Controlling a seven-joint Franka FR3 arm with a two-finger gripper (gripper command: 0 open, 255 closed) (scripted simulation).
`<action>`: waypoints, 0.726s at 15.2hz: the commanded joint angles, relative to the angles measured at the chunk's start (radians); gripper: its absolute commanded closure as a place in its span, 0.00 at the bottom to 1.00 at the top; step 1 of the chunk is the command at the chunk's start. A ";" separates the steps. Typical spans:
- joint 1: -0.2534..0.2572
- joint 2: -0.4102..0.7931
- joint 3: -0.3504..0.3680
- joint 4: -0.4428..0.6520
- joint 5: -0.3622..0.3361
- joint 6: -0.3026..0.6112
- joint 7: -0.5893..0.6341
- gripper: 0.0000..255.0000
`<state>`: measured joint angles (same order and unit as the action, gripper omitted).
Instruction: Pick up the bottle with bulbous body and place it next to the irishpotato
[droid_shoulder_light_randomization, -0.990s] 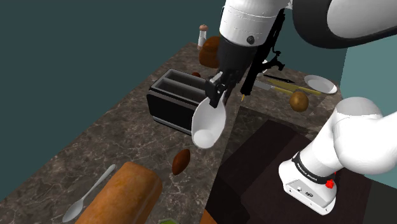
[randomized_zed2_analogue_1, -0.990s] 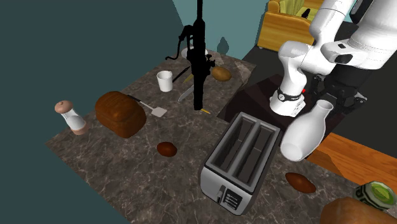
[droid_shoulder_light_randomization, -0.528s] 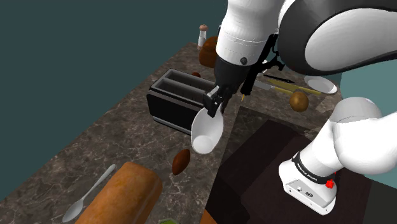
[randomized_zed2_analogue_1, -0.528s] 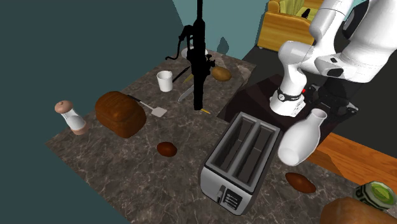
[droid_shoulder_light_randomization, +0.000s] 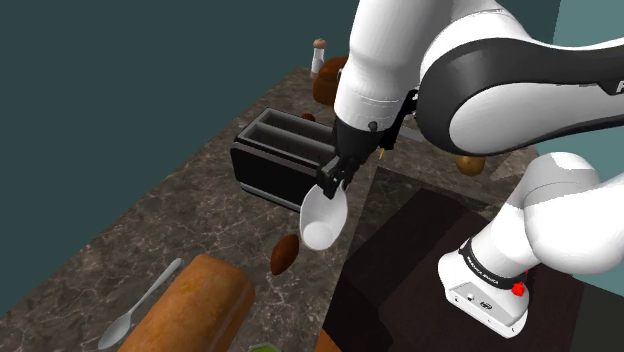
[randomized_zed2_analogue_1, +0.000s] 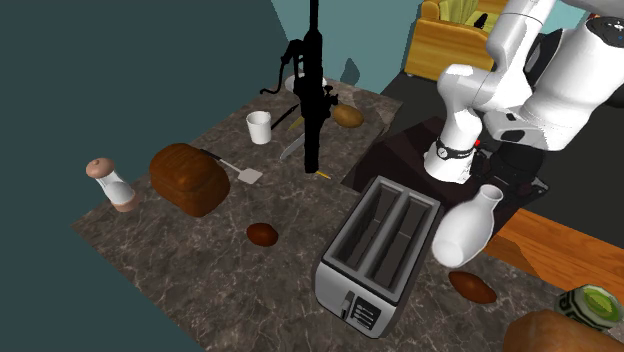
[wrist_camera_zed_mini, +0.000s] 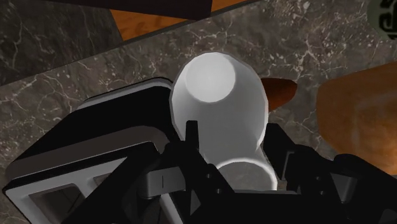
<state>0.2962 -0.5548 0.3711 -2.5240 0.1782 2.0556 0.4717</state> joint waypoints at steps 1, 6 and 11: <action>0.000 0.009 0.004 -0.023 0.002 0.032 0.000 1.00; 0.000 0.022 0.011 -0.048 0.005 0.070 0.001 1.00; 0.000 0.022 0.012 -0.048 0.005 0.070 0.001 1.00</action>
<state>0.2964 -0.5330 0.3827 -2.5719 0.1830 2.1256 0.4726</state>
